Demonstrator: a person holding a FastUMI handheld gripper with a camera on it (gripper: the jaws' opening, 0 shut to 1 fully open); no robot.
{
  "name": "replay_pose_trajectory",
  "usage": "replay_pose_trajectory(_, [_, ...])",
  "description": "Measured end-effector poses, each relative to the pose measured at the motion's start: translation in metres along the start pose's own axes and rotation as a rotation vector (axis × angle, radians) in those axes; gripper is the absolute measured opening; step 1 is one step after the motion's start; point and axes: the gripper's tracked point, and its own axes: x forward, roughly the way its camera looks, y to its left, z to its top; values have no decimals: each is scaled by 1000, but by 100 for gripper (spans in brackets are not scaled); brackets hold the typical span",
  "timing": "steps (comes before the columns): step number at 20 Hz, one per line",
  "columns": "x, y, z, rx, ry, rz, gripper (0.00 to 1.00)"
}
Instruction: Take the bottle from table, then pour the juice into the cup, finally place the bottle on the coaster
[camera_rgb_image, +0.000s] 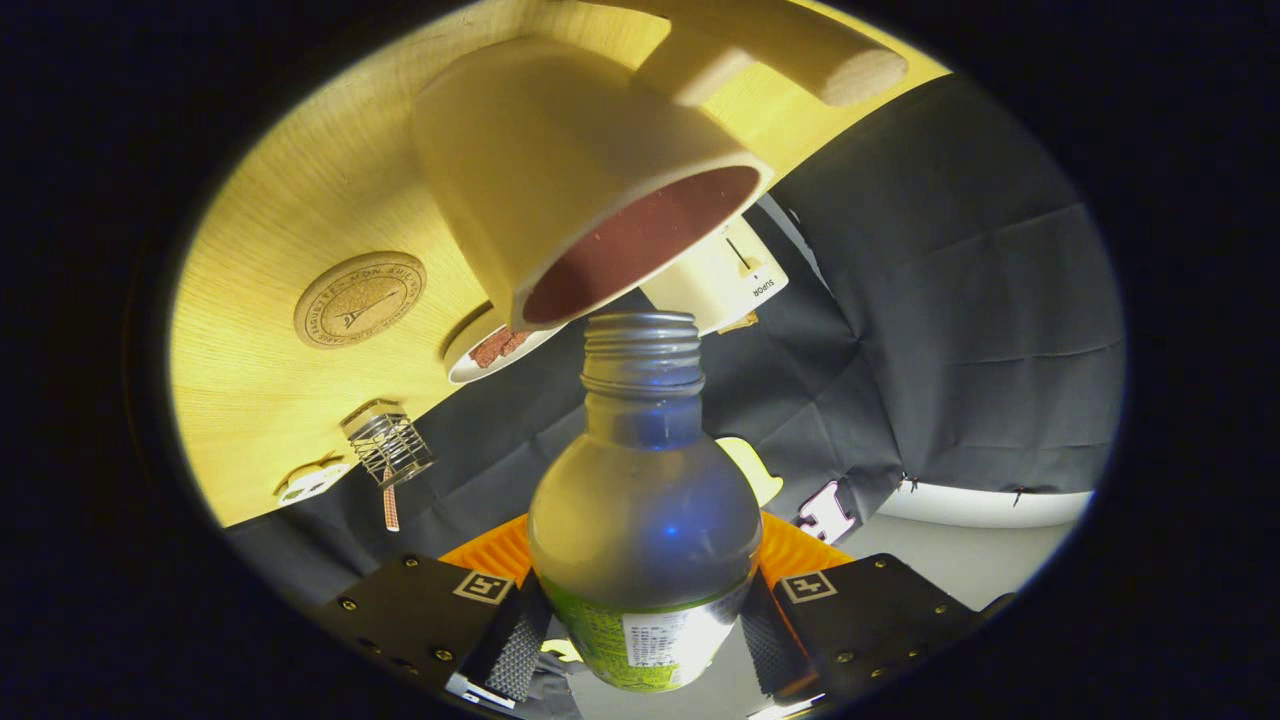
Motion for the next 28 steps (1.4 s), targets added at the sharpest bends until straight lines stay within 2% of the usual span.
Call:
replay_pose_trajectory(16, [0,-1,0,-24,4,24,81])
replay_pose_trajectory(28, [1,-4,-7,35,13,33,81])
